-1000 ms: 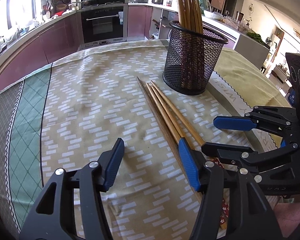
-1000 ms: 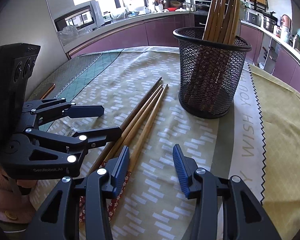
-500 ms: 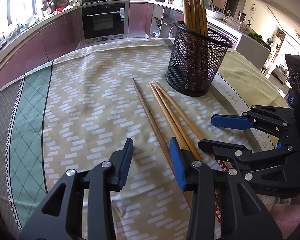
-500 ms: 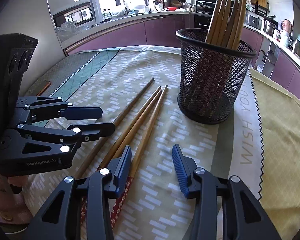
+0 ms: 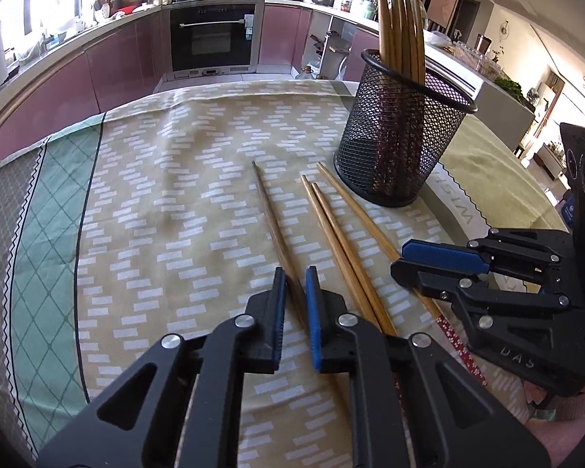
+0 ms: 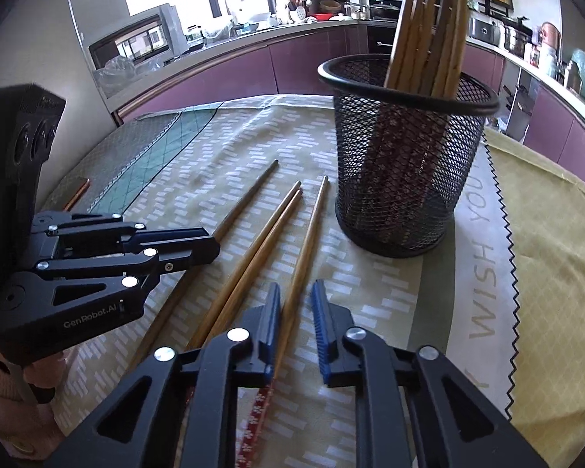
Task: Organize utensils
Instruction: 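Close the right gripper on a chopstick while the left gripper grasps another chopstick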
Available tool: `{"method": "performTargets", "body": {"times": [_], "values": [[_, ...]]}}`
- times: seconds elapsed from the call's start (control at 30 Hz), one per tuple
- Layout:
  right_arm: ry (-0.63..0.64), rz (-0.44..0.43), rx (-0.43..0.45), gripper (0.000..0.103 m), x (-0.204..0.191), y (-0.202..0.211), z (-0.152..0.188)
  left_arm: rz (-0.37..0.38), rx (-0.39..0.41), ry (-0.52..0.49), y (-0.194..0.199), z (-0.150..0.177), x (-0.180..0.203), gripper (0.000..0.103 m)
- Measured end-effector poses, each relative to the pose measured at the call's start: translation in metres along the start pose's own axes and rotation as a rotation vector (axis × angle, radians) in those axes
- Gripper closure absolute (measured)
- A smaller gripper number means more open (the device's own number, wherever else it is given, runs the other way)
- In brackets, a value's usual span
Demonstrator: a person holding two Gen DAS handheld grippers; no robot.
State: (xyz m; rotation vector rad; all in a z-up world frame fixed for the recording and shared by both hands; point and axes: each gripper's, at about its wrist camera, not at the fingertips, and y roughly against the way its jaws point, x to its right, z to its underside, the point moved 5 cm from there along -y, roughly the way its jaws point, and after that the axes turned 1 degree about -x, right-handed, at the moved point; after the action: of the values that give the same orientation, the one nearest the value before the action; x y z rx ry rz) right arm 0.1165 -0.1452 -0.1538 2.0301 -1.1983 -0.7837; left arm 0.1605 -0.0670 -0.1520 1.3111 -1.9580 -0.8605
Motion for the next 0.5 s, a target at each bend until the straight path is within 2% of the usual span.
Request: {"method": "performTargets", "body": {"times": [0.23,0.33,0.5], "values": [[-0.063,-0.059,0.030,0.097,0.008,0.010,0.001,0.010,0.010,0.022,0.007,0.005,0.000,0.095],[-0.053,-0.082,0.054,0.097,0.005,0.019,0.000,0.031,0.021,0.017,0.015,0.007,0.002,0.095],[-0.023,-0.112,0.035,0.097,-0.003,0.019,0.001,0.055,0.015,-0.017,0.018,0.011,0.010,0.095]]}}
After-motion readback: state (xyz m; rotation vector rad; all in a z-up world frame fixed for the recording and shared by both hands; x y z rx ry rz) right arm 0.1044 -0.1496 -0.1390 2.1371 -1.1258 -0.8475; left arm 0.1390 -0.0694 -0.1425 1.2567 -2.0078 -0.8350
